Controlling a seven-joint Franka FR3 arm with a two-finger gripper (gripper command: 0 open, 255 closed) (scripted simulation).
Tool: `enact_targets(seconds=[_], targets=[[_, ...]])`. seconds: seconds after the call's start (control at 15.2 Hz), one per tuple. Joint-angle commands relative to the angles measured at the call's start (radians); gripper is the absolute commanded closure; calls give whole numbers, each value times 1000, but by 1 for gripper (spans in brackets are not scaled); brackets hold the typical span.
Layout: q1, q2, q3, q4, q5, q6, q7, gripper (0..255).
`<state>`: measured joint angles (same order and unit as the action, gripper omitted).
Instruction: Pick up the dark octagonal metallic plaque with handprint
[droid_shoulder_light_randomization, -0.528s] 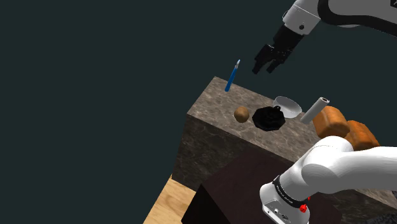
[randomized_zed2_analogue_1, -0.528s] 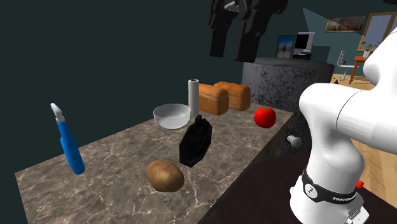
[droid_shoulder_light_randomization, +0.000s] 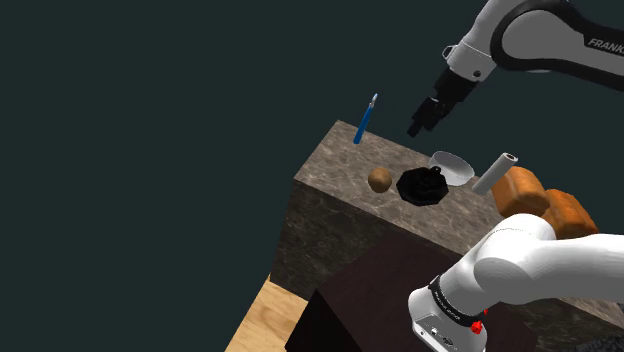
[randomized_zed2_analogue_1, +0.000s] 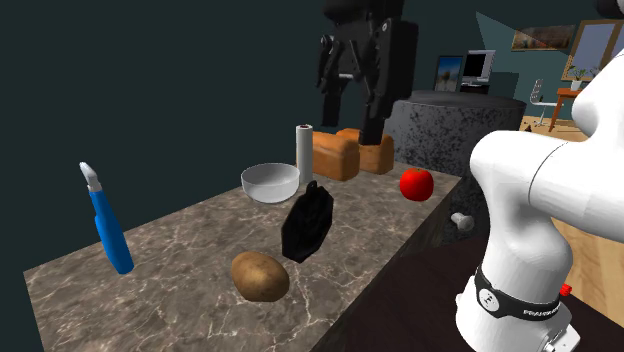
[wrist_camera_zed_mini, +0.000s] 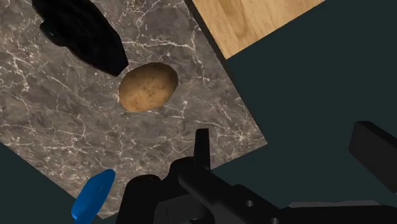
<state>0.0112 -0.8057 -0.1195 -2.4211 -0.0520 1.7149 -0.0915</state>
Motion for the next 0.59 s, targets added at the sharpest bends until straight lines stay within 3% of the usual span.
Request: enact_targets(seconds=[0.0,0.53], targets=[[-1,-1,-44,-39,-32,23,-79,0],[-20,52,-234,-133,-176,124,-383,0]])
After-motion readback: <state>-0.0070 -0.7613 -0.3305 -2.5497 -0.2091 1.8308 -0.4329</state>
